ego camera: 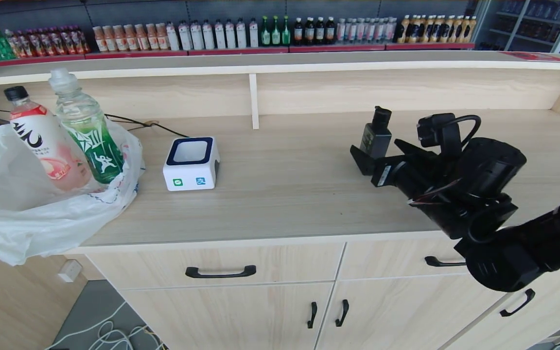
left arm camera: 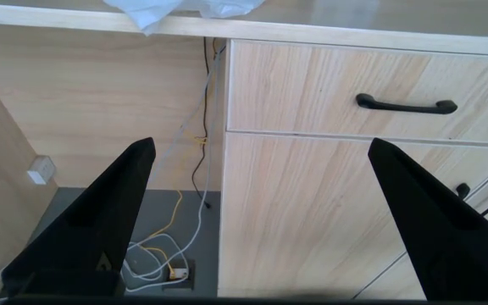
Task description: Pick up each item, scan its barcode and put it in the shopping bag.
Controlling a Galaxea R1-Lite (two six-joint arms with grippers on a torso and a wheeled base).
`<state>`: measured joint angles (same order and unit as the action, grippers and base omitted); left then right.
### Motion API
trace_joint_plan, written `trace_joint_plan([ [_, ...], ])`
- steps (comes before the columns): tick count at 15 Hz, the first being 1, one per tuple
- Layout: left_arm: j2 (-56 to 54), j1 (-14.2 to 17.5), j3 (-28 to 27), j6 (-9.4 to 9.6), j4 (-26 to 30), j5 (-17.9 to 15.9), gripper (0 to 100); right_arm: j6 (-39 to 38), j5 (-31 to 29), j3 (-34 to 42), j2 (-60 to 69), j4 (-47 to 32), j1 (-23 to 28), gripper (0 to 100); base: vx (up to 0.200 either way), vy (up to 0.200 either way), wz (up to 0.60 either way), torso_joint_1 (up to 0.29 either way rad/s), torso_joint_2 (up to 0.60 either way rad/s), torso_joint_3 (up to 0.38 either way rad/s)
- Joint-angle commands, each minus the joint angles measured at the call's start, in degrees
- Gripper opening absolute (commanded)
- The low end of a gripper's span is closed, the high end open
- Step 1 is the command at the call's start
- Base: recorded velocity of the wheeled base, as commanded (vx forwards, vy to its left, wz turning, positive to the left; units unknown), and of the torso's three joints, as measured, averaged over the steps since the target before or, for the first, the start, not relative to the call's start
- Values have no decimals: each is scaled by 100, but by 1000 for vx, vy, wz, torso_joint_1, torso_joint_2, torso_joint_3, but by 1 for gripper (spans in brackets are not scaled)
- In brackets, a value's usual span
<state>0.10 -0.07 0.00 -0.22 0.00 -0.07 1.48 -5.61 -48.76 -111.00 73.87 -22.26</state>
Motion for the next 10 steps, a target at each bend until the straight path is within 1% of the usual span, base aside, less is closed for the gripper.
trace_joint_plan([
  [1, -1, -1, 0, -4, 0, -1, 100, 2, -2, -221, -203, -101, 143, 100, 0, 0, 0, 0, 0, 0],
  [3, -1, -1, 0, -4, 0, -1, 100, -16, 7, -336, -309, -119, 266, 100, 0, 0, 0, 0, 0, 0],
  [6, -1, -1, 0, -4, 0, -1, 100, -121, -2, -705, -520, -145, 284, 100, 0, 0, 0, 0, 0, 0],
  [10, -1, -1, 0, -4, 0, -1, 100, -183, -2, -1267, -678, -778, 301, 100, 0, 0, 0, 0, 0, 0],
])
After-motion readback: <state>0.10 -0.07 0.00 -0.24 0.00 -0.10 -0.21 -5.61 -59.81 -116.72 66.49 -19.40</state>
